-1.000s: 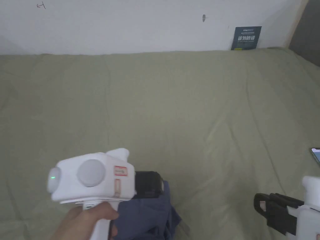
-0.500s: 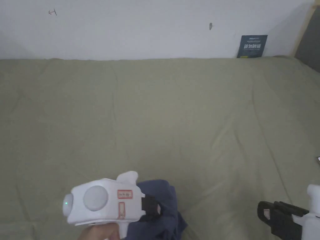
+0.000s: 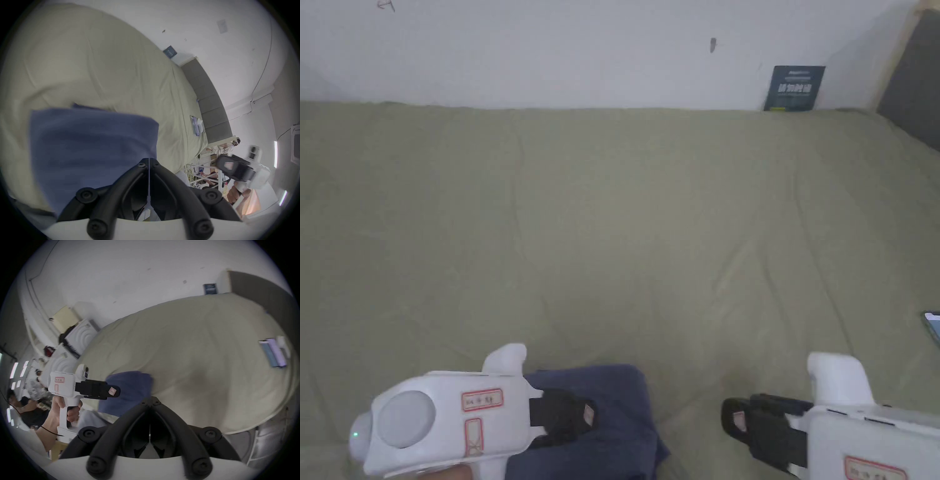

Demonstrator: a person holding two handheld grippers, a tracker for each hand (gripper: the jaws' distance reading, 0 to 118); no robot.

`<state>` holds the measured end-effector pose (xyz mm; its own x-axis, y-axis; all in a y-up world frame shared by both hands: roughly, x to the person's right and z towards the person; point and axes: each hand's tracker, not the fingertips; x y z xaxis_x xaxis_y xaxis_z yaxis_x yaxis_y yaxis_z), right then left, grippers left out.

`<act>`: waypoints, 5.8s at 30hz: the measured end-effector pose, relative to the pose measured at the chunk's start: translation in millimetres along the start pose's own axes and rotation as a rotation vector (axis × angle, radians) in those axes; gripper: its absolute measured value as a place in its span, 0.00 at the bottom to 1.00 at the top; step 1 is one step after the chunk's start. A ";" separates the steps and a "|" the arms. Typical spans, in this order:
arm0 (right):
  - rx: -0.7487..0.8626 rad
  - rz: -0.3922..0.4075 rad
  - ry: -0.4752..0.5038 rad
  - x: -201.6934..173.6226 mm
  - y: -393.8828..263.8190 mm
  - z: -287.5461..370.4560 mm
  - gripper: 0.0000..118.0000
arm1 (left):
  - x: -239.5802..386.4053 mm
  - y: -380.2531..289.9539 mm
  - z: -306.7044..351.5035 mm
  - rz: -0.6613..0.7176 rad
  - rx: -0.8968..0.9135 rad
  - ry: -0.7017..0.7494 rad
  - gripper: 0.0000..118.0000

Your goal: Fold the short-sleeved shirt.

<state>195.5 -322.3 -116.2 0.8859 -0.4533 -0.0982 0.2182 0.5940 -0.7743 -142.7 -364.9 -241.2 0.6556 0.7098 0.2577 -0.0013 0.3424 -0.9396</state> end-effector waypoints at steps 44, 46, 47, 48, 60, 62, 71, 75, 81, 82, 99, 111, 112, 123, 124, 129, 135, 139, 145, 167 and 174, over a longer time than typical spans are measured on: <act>-0.285 -0.462 0.561 54.5 -16.7 -164.5 0.00 | -146.1 10.4 -3.1 0.191 -0.066 -0.246 0.18; -0.256 -0.429 0.553 50.9 -10.4 -154.9 0.00 | -153.4 17.7 19.1 0.181 -0.058 -0.213 0.18; -0.245 -0.409 0.539 49.6 -5.8 -150.6 0.00 | -159.5 22.6 34.9 0.166 -0.049 -0.173 0.18; -0.232 -0.397 0.529 47.9 -2.5 -147.8 0.00 | -165.0 27.7 50.7 0.153 -0.045 -0.134 0.18; -0.092 -0.338 0.354 28.7 30.6 -146.4 0.00 | -309.0 147.0 293.6 0.145 -0.068 0.423 0.18; -0.080 -0.330 0.312 25.6 38.0 -148.0 0.00 | -335.8 165.5 315.1 0.194 -0.093 0.471 0.18; -0.074 -0.289 0.262 15.0 65.9 -155.4 0.00 | -381.5 184.2 326.1 0.182 -0.109 0.465 0.31; -0.043 -0.313 0.267 17.3 69.5 -152.1 0.00 | -372.4 179.4 341.2 0.171 0.033 0.502 0.98; -0.034 -0.281 0.306 13.9 65.9 -134.9 0.00 | -337.0 167.3 379.5 0.142 0.131 0.677 0.98; -0.029 -0.277 0.314 13.4 64.7 -130.4 0.00 | -311.9 159.3 382.2 0.157 0.165 0.715 0.97; 0.355 0.177 -0.140 -53.3 83.1 -21.3 0.00 | 4.9 45.9 168.2 -0.144 0.709 0.533 0.07; 0.617 0.350 -0.386 -96.3 67.4 25.0 0.01 | 146.9 -17.9 110.7 -0.352 0.999 0.531 0.07; 0.627 0.348 -0.410 -98.3 63.0 27.2 0.01 | 147.8 -25.5 112.4 -0.356 1.003 0.521 0.07; 0.708 0.350 -0.496 -106.0 34.7 41.6 0.08 | 144.6 -50.3 80.0 -0.541 0.914 0.695 0.10; 0.713 0.342 -0.497 -105.1 34.0 42.2 0.08 | 144.3 -49.7 78.9 -0.540 0.912 0.710 0.11; 0.717 0.300 -0.500 -95.0 29.9 39.7 0.17 | 142.3 -46.3 89.1 -0.524 0.929 0.694 0.22; 0.742 0.231 -0.508 -88.1 30.5 44.0 1.00 | 146.8 -33.4 96.5 -0.493 0.927 0.723 1.00; 0.698 0.243 -0.495 -88.3 32.4 45.8 1.00 | 144.1 -34.8 89.6 -0.500 0.878 0.713 1.00; 0.709 0.281 -0.499 -93.2 32.3 49.0 1.00 | 148.1 -30.8 101.1 -0.377 0.832 0.503 1.00; 0.662 0.314 -0.466 -102.6 36.5 36.6 1.00 | 156.2 -47.6 95.3 -0.527 0.948 0.780 1.00; 0.660 0.322 -0.473 -103.0 37.6 38.7 1.00 | 149.1 -33.9 105.8 -0.420 0.855 0.738 1.00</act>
<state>128.3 -227.5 -111.1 0.9903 0.0393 0.1336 -0.0092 0.9758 -0.2187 -124.8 -205.5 -147.0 0.9984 0.0173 0.0545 -0.0009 0.9576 -0.2882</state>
